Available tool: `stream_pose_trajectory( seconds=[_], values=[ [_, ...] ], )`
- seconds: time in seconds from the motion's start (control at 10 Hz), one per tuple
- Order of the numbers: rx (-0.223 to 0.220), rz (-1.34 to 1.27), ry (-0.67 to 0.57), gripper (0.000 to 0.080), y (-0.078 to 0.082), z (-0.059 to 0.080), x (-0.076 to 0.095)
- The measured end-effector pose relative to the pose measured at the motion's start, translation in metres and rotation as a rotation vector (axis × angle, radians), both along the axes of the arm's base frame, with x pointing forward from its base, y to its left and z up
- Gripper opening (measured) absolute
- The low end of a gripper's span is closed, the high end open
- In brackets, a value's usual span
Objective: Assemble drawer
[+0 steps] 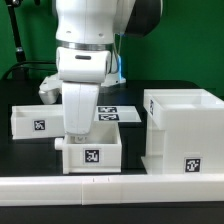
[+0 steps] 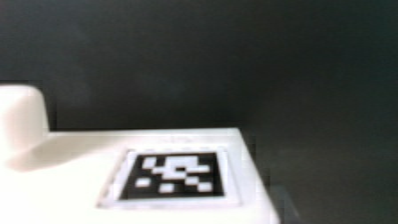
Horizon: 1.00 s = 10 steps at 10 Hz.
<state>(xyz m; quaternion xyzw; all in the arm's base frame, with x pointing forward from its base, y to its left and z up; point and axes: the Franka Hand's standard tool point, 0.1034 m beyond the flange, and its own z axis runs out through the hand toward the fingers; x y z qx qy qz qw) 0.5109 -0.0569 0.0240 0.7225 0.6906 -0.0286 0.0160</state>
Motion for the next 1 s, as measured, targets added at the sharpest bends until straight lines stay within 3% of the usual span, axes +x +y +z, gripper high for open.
stream_pose_trajectory(
  seconds=[0.3, 0.6, 1.0],
  values=[
    [-0.003, 0.015, 0.002, 0.0042, 0.001, -0.004, 0.003],
    [0.000, 0.066, -0.012, 0.0042, 0.014, -0.003, 0.016],
    [0.000, 0.054, -0.009, 0.0042, 0.012, -0.004, 0.014]
  ],
)
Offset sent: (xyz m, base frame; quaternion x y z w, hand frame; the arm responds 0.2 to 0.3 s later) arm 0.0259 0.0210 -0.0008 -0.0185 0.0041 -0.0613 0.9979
